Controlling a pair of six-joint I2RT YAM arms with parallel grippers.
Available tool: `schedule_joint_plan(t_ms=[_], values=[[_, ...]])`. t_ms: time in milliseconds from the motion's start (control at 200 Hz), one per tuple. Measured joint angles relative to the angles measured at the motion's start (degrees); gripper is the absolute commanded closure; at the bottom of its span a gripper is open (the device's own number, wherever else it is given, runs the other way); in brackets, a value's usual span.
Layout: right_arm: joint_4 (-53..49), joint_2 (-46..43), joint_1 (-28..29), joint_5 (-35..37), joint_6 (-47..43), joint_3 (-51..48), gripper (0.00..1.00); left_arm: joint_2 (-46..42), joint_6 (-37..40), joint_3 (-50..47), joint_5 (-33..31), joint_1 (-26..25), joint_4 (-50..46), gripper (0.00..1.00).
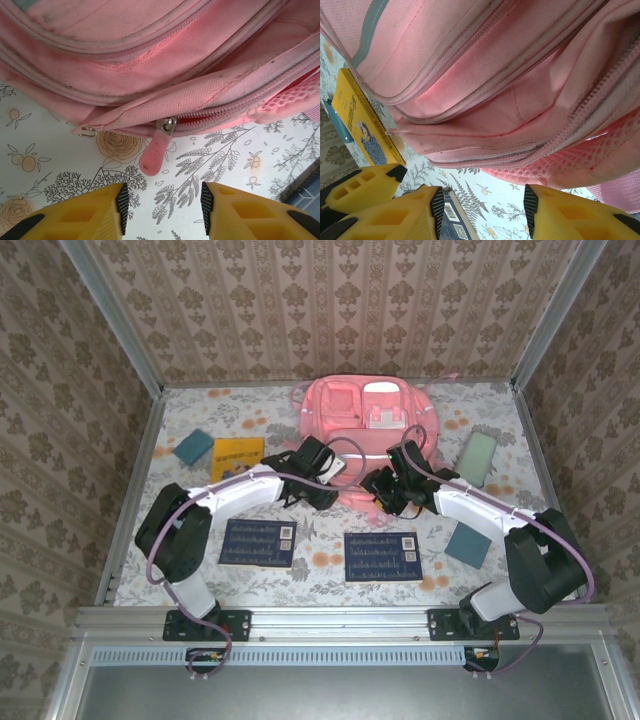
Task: Pack the student bag
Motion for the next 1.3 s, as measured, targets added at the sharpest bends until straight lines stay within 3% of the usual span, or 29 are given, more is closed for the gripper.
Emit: schedule_joint_plan(t_ms=[355,670,885,1040,1090,1300], values=[[0.44,0.0,0.0,-0.17,0.02,0.0,0.51,7.3,3.61,0.92,-6.1,-2.47,1.01,0.56],[0.48,0.0,0.0,-0.2,0.04,-0.02,0.5,8.04,4.66,2.89,-9.57,-2.43,2.05,0.57],[0.9,0.0,0.0,-0.22,0.11,-0.09,0.51,8.46,5.51,4.42,-10.05,-2.43,1.81,0.67],[1.05,-0.02,0.0,-0.24,0.48,-0.26,0.51,9.03,6.58,4.72,-10.21,-2.43,1.57,0.87],[1.07,-0.02,0.0,-0.22,0.48,-0.31,0.51,9.11,6.45,4.72,-10.21,-2.43,1.53,1.0],[1.25,-0.02,0.0,-0.24,0.74,-0.46,0.51,9.09,6.99,4.7,-10.05,-2.47,1.4,1.0]])
